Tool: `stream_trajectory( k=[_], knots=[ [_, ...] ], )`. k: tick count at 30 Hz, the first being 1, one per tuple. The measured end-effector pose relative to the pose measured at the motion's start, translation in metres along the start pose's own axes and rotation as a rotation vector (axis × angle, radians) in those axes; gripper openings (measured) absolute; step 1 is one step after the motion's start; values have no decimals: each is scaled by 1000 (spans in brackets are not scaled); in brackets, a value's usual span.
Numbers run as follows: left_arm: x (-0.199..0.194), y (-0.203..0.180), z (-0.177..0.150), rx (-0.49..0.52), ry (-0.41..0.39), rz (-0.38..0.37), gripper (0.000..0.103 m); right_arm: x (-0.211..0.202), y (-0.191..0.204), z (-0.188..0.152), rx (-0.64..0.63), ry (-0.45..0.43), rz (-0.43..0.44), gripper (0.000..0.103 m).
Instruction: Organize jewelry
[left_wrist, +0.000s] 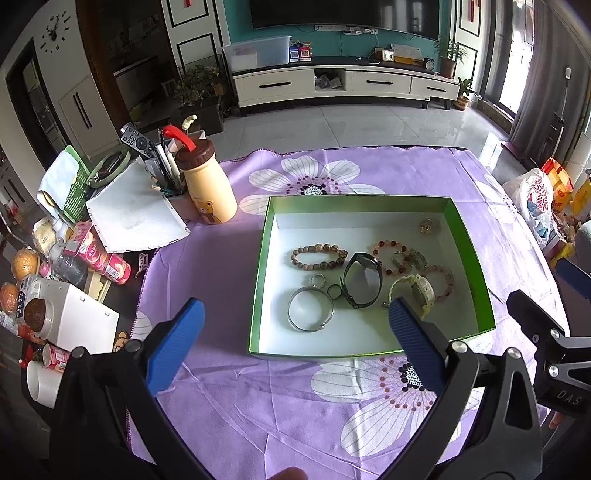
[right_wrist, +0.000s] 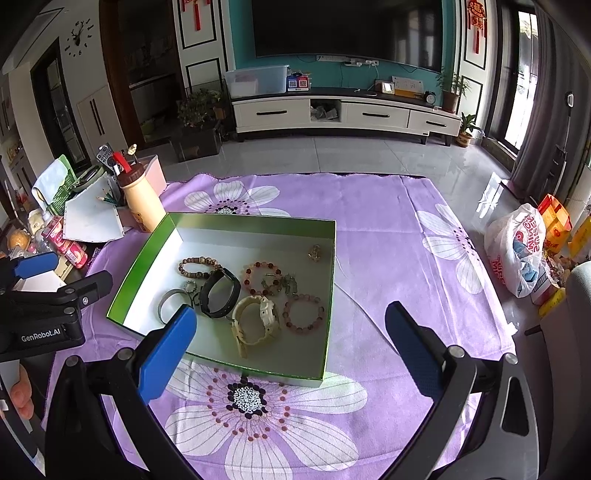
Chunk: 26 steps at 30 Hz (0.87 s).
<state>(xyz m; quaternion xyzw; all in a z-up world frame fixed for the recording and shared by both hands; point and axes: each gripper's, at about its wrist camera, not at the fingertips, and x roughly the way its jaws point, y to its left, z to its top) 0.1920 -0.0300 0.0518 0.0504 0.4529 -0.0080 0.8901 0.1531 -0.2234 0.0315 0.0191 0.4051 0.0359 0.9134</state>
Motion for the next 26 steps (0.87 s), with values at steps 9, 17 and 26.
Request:
stream_trajectory(
  k=[9,17,26],
  knots=[
    [2,1,1,-3,3,-1,101,5,0,-2,6,4,1,102],
    [10,0,-1,-7,8,0,101,10,1,-2,11,12,3,102],
    [10,2,0,-9,7,7,101,6,2,1,11,1,6,102]
  ],
)
